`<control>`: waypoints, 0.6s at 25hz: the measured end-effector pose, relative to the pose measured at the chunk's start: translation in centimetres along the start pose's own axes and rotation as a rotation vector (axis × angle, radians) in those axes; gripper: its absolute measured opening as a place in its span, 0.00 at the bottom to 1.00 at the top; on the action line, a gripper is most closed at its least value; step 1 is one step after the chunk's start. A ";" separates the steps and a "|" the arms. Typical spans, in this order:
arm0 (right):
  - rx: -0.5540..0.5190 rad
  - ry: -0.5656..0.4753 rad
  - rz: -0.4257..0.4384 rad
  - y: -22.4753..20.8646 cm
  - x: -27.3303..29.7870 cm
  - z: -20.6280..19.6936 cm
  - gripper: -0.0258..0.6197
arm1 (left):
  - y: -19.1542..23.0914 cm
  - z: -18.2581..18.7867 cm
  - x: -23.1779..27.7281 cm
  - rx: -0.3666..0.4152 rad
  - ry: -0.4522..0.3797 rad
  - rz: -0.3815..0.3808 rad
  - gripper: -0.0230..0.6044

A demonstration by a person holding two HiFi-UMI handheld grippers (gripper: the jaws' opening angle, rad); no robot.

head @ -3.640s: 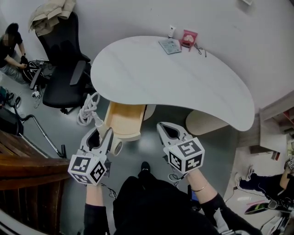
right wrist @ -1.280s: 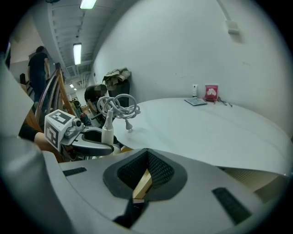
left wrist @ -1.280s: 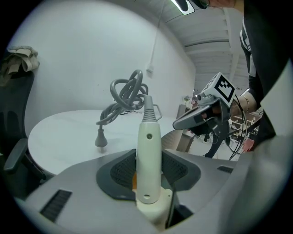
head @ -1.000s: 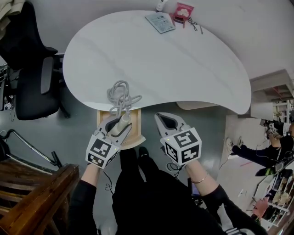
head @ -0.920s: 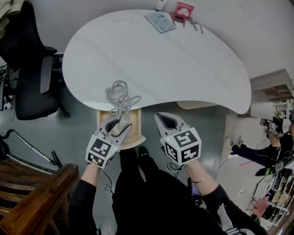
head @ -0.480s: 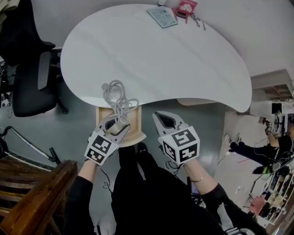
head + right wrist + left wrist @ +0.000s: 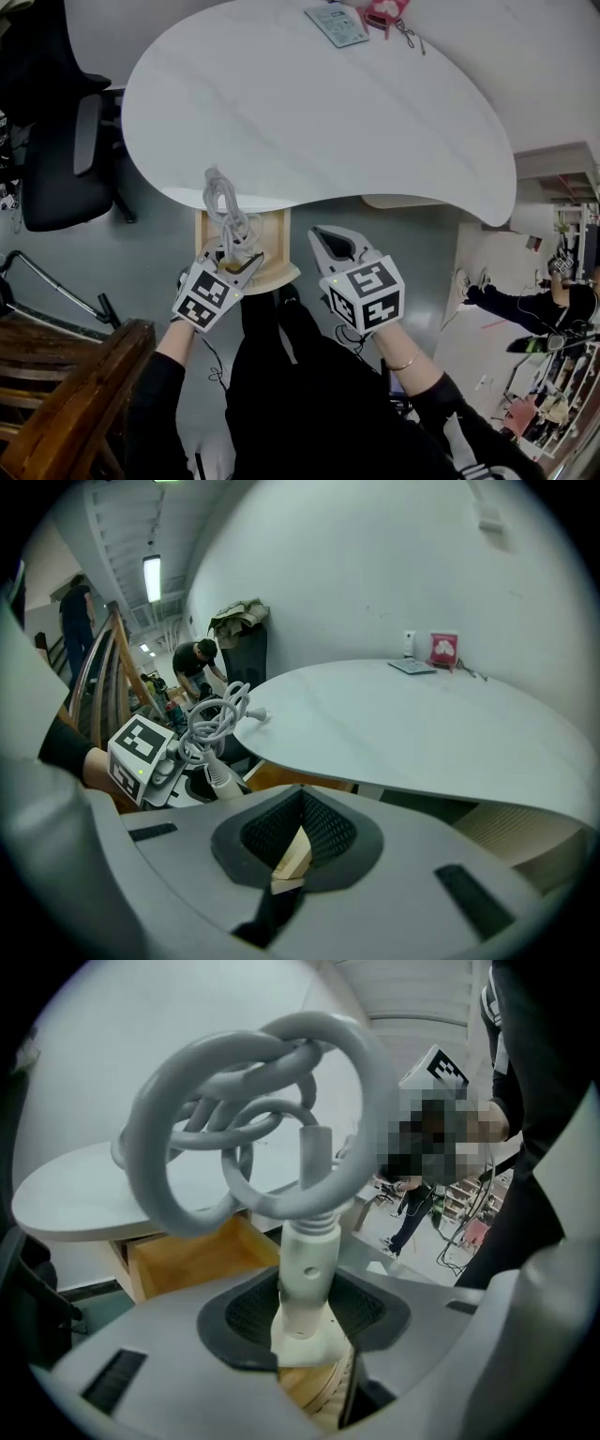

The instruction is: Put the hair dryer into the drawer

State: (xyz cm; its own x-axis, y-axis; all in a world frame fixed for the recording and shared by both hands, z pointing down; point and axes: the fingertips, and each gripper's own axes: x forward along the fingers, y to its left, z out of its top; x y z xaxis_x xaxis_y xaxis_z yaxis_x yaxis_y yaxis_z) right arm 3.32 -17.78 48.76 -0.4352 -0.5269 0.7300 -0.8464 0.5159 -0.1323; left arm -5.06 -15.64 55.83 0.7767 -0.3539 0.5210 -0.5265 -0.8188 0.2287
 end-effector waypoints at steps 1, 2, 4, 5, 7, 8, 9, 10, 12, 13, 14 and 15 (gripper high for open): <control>0.000 0.001 0.001 0.0 0.1 0.0 0.04 | 0.0 -0.2 0.1 0.001 0.008 -0.004 0.32; -0.001 0.002 0.001 0.0 0.1 0.1 0.04 | 0.0 -0.4 0.1 0.001 0.016 -0.008 0.32; -0.002 0.004 0.002 0.0 0.3 0.1 0.04 | 0.0 -0.9 0.2 0.001 0.033 -0.013 0.32; -0.002 0.005 0.002 0.0 0.3 0.1 0.04 | 0.1 -1.1 0.3 0.002 0.042 -0.015 0.32; -0.001 0.007 0.004 0.1 0.5 0.1 0.04 | 0.2 -1.6 0.5 0.007 0.063 -0.019 0.32; -0.001 0.009 0.006 0.2 0.5 0.1 0.04 | 0.2 -1.7 0.6 0.013 0.073 -0.021 0.32; 0.000 0.011 0.007 0.2 0.6 0.1 0.04 | 0.2 -1.9 0.8 0.020 0.083 -0.022 0.32; 0.001 0.013 0.008 0.3 0.7 0.0 0.05 | 0.2 -2.1 1.0 0.025 0.096 -0.024 0.32; 0.003 0.016 0.010 0.4 0.9 -0.1 0.04 | 0.2 -2.5 1.3 0.031 0.128 -0.026 0.32; 0.003 0.018 0.011 0.5 0.9 -0.1 0.04 | 0.2 -2.7 1.5 0.034 0.145 -0.025 0.32; 0.004 0.018 0.013 0.6 1.0 -0.1 0.04 | 0.2 -2.9 1.6 0.036 0.160 -0.024 0.32; 0.003 0.019 0.013 0.7 1.0 -0.1 0.04 | 0.3 -3.1 1.8 0.035 0.172 -0.021 0.32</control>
State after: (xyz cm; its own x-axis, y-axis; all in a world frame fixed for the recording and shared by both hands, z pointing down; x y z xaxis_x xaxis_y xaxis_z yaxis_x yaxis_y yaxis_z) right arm 2.35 -17.91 49.46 -0.4407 -0.5070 0.7408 -0.8416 0.5204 -0.1445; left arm -4.92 -15.10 59.35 0.7150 -0.2567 0.6503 -0.4964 -0.8413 0.2138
